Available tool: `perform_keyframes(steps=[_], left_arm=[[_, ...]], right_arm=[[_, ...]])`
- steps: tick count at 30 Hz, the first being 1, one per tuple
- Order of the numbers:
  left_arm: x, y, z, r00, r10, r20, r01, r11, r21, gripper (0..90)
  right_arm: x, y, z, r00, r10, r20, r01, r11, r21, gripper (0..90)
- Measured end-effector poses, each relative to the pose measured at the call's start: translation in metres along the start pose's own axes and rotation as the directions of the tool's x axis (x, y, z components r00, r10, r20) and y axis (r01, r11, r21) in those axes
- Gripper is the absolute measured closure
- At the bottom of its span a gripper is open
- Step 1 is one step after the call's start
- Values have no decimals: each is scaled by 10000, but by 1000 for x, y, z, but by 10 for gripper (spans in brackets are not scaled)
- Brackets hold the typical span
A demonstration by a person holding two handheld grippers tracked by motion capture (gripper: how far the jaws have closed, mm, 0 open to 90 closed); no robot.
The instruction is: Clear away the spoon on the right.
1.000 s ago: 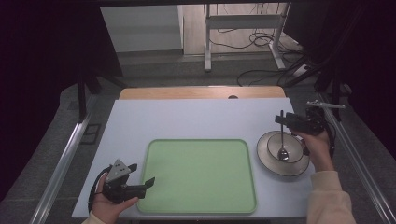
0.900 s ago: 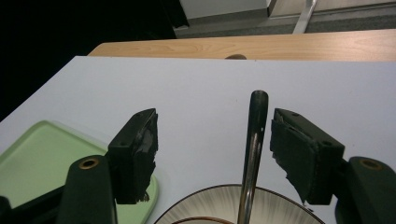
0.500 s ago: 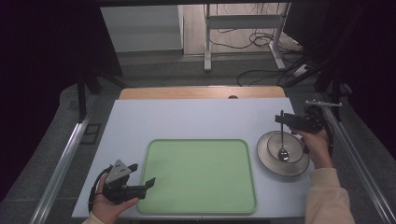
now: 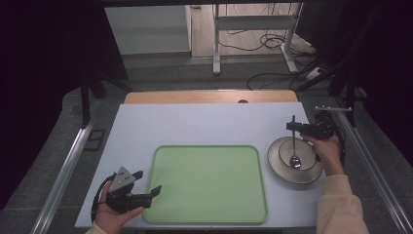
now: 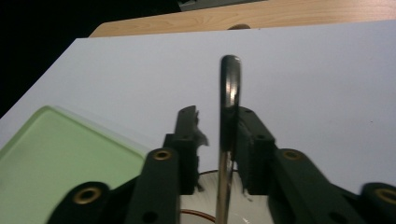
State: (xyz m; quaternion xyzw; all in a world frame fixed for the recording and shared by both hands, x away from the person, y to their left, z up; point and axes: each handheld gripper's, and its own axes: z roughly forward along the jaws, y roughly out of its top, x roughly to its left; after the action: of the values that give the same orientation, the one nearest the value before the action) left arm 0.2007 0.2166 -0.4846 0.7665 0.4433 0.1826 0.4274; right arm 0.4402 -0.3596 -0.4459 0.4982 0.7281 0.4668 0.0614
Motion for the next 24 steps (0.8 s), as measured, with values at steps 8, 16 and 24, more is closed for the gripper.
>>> perform_keyframes(steps=[8,16,24], left_arm=[[0,0,-1,10000,34,-29,-35,10000,-44,173],[0,0,-2,10000,49,-50,-49,10000,-30,173],[1,-1,-2,10000,48,-58,-48,10000,-28,173]], right_arm=[[-1,0,-4,9998,194,-7,-194,9998,7,836],[0,1,-11,9990,277,-359,-281,9995,-133,875],[3,2,-18,9981,155,-597,-164,9997,-160,882]])
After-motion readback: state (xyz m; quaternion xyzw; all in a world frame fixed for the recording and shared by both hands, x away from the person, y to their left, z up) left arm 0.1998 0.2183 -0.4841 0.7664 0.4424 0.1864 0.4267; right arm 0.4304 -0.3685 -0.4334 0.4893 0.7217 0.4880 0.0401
